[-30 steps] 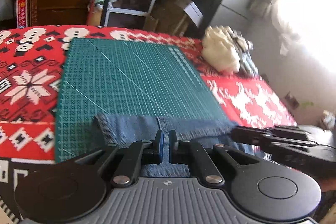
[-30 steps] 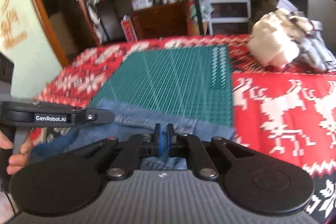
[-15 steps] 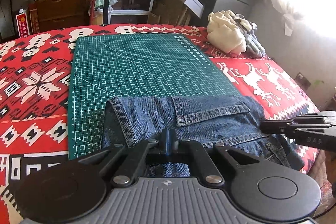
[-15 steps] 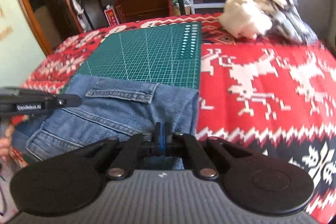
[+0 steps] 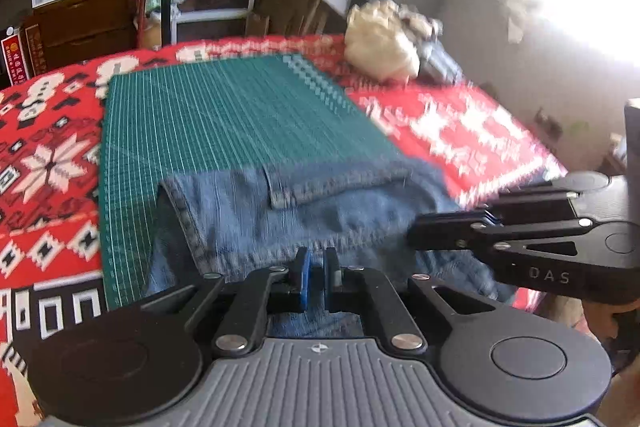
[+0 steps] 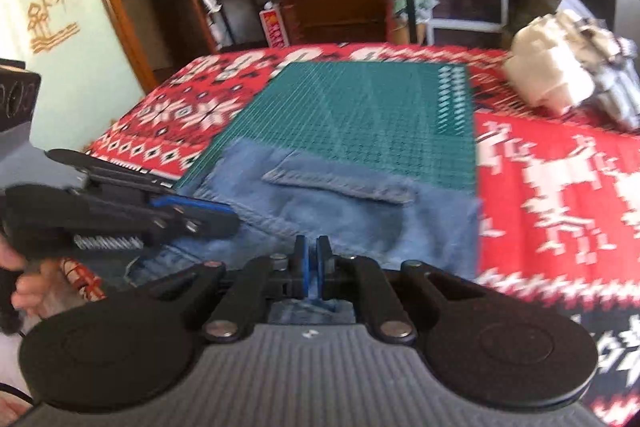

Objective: Fold clothes

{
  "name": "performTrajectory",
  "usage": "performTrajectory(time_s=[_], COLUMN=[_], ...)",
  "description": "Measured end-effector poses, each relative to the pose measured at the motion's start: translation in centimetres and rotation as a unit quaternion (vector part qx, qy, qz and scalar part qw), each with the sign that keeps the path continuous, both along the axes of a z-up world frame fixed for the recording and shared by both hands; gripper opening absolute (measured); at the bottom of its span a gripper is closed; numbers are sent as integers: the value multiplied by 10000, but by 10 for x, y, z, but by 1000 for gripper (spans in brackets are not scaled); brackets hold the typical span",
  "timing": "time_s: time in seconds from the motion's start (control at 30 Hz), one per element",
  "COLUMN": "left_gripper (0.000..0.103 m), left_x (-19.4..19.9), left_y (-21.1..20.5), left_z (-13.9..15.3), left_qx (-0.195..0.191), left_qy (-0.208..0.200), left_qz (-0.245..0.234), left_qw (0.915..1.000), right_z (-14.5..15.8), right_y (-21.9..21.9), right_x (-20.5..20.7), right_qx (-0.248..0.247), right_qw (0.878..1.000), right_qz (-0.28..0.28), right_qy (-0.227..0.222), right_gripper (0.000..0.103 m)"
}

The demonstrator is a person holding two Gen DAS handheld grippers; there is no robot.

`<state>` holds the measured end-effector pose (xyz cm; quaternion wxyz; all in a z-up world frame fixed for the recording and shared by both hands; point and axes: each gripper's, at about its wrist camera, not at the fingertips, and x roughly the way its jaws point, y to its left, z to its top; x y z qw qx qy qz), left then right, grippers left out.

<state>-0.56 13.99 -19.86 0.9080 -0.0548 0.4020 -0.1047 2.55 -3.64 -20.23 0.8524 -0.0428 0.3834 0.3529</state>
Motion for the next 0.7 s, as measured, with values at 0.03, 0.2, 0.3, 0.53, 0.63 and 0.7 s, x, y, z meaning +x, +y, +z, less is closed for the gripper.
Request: performTrajectory(time_s=[0.03,0.2,0.3,0.53,0.63,0.7], left_gripper=[5,7,7,3,2,4], left_x=[-1,-10,-15,-25,-29,-31], left_y=[1,7,9,17,18,19], left_z=[-3,-12,-12,-7,-2,2], left_qx=[-21,-76,-39,-159,-215,-253], left_qy=[-13,-40,-6,120,117,115], left_qz=[13,88,33,174,243,289], left_qw=[10000,9999,10000,9997,9994,9992], right_z=[-5,-11,-10,-4,4,10], right_y=[5,-7,-14,-39,-51,-55], right_x=[-3,-4,-6,-3,0,2], right_qx=[-130,8,-65,167,359,382], right_qw=[9999,10000,10000,9983,9963,9961], right_qz=[55,-14,-24,-361,-557,-654], right_qy=[-67,1,-9,422,540,458], right_gripper=[6,1,1,0,0,6])
